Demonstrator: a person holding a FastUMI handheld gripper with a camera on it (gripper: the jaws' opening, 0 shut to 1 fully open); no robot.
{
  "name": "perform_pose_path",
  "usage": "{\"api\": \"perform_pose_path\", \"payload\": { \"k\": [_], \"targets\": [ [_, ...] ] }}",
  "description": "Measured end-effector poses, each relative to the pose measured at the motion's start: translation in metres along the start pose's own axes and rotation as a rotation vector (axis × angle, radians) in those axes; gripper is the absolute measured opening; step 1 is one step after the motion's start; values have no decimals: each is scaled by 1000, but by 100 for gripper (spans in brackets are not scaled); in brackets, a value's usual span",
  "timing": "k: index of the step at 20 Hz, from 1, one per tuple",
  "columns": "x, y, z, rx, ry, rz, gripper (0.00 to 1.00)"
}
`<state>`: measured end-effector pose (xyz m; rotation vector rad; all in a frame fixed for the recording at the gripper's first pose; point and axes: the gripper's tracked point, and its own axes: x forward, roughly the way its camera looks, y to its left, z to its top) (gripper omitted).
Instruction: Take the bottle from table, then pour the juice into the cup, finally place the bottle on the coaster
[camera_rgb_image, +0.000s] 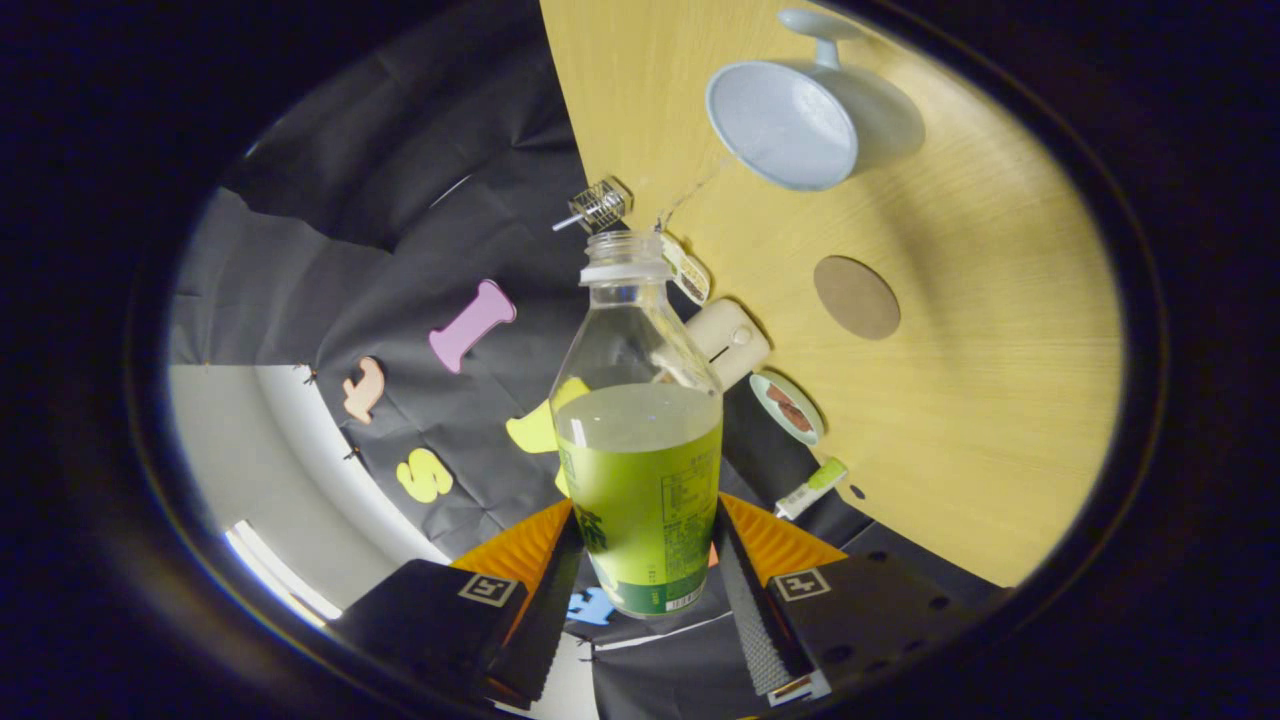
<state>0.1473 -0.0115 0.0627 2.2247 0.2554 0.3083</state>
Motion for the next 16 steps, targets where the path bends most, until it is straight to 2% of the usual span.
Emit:
{"api": "perform_pose_path", "payload": {
  "k": [16],
  "targets": [
    [-3, 4, 1, 35, 6, 8, 77]
  ]
}}
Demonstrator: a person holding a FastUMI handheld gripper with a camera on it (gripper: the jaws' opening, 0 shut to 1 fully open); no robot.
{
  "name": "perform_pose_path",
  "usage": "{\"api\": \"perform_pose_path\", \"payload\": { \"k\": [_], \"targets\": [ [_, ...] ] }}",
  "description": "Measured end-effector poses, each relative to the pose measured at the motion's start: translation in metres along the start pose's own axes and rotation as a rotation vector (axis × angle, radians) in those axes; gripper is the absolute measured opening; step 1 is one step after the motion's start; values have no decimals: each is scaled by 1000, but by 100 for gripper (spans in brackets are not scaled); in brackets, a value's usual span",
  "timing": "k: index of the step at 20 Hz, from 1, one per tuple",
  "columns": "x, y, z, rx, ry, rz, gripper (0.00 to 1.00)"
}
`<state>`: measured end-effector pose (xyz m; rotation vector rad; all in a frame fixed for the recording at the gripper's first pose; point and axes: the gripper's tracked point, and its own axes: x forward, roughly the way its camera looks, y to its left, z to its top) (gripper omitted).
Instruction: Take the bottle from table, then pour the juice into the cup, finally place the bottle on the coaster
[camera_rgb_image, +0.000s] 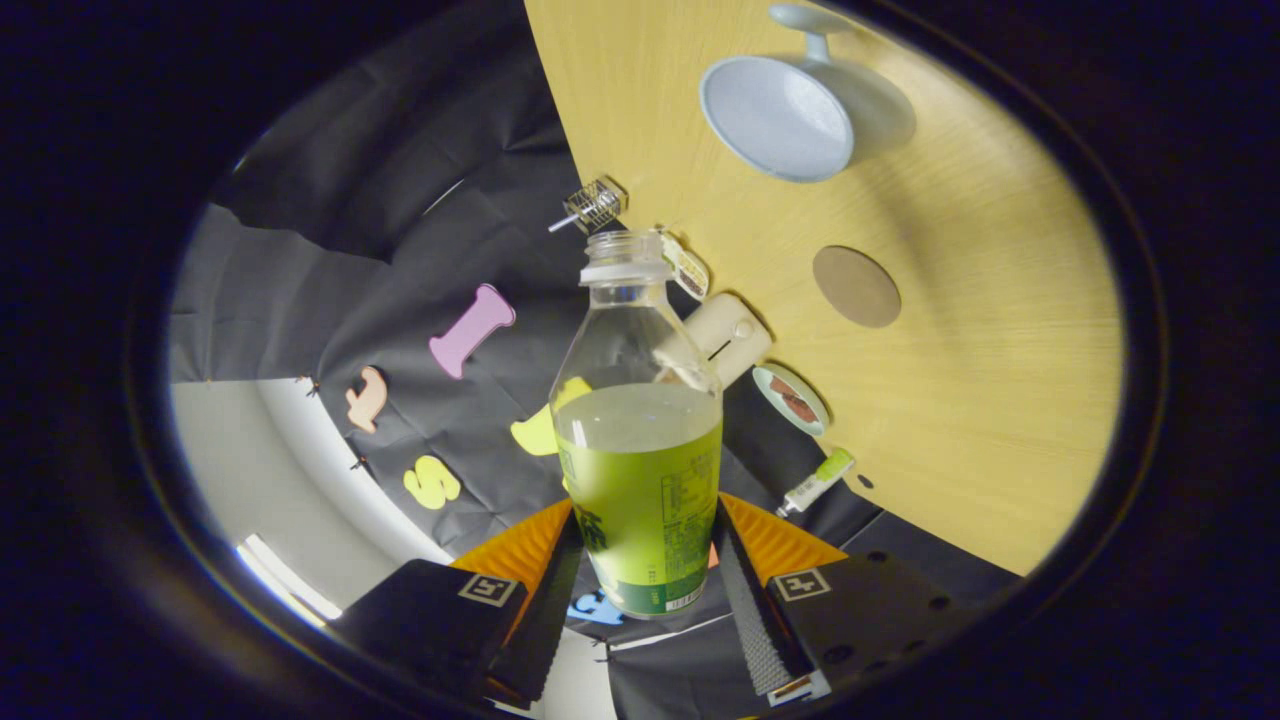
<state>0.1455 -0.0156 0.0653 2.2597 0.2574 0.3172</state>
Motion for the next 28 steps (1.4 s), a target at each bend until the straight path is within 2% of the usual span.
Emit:
{"api": "perform_pose_path", "payload": {
  "k": [6, 11, 14, 19, 23, 28],
  "targets": [
    [1, -1, -2, -30, 0, 5, 78],
    [1, -10, -3, -139, -8, -20, 77],
    [-7, -18, -1, -290, -22, -70, 78],
    [-12, -28, -6, -481, -38, -92, 78],
    [-21, -46, -3, -779, -74, -167, 78],
    [-25, -45, 2, -1169, -109, -201, 78]
  ]
}}
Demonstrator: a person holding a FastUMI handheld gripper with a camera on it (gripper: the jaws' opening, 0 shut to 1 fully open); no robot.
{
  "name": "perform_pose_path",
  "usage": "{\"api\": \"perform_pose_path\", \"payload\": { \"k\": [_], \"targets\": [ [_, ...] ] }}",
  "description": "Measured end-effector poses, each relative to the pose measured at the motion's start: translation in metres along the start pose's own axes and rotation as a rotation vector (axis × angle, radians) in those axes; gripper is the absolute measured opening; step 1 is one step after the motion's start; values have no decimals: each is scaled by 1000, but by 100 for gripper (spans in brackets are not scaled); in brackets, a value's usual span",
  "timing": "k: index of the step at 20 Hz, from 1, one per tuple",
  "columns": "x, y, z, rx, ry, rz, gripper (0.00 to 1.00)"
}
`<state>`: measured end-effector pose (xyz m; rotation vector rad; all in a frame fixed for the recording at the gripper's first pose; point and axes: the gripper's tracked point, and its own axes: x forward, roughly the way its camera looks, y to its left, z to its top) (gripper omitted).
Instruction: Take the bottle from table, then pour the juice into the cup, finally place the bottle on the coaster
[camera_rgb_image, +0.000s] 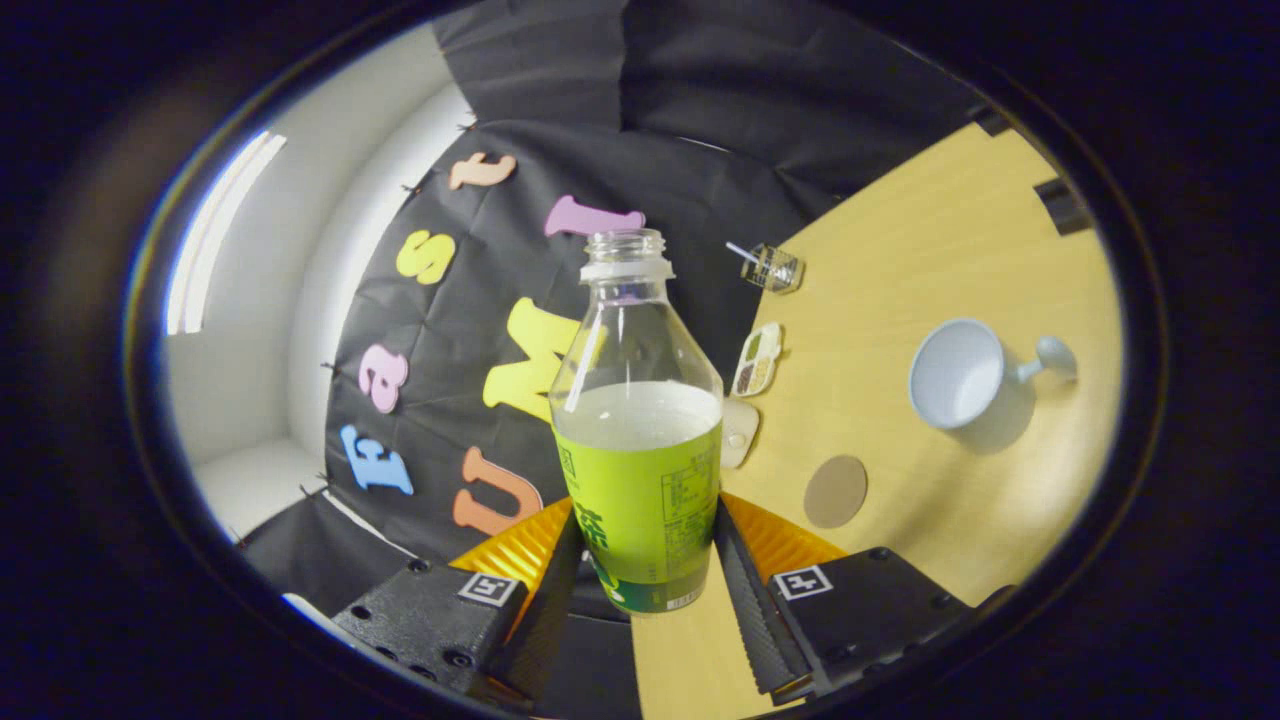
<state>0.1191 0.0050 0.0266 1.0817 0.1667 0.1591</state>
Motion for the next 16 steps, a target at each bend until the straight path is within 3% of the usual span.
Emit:
{"api": "perform_pose_path", "payload": {
  "k": [6, 12, 16],
  "targets": [
    [-8, -5, -13, -471, -23, -129, 78],
    [-16, -1, -23, -740, -40, -184, 79],
    [-9, 10, -15, -854, -100, -206, 79]
  ]
}}
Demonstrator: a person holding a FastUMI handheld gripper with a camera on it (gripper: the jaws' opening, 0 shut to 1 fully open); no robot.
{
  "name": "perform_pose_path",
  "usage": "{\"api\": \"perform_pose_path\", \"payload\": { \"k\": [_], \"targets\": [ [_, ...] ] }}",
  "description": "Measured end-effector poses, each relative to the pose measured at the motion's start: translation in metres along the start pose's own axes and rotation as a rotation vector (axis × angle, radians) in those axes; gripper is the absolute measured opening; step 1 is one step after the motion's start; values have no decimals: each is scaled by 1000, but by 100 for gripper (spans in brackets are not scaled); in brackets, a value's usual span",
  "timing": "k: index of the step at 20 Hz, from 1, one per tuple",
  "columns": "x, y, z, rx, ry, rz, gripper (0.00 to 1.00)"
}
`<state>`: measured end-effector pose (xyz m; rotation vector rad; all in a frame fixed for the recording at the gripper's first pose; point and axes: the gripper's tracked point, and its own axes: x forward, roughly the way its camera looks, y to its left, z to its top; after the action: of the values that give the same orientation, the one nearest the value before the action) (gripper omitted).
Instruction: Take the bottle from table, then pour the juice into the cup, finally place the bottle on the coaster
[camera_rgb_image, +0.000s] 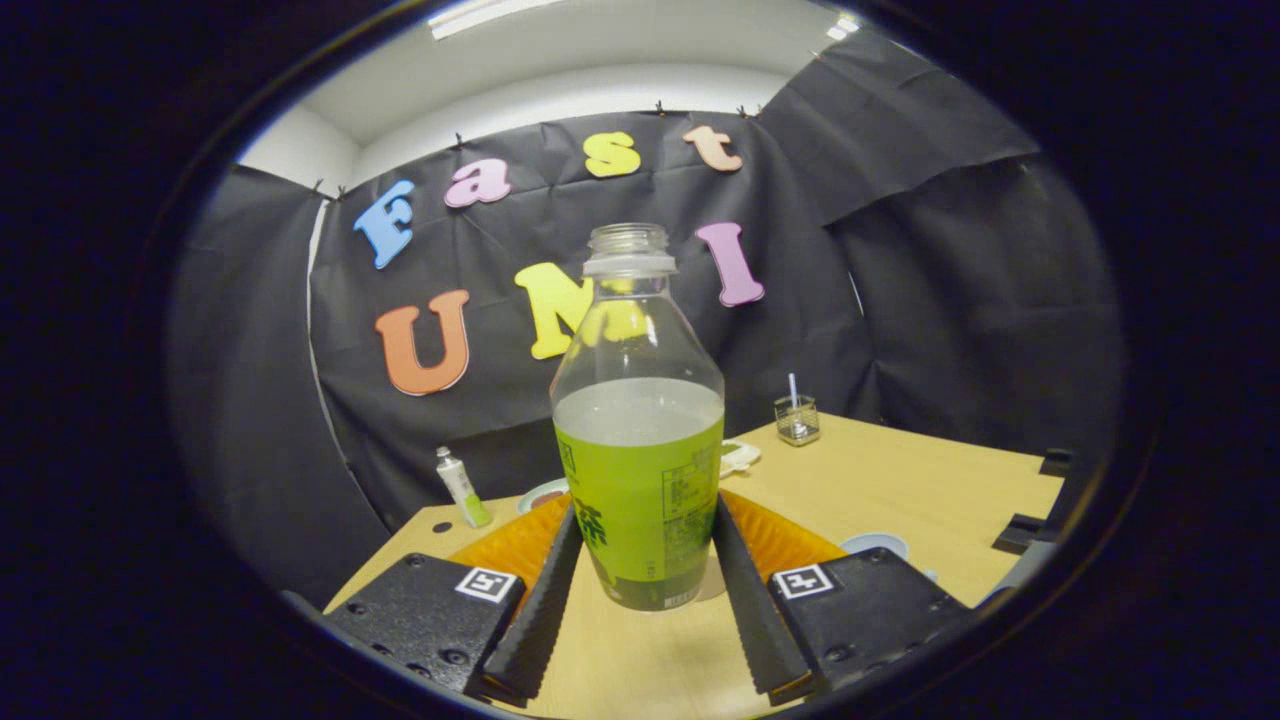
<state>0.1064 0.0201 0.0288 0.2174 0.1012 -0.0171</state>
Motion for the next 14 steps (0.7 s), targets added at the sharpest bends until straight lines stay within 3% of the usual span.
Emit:
{"api": "perform_pose_path", "payload": {
  "k": [6, 14],
  "targets": [
    [46, -2, 1, -149, 15, -60, 79],
    [131, -19, -44, -161, 122, -93, 80]
  ]
}}
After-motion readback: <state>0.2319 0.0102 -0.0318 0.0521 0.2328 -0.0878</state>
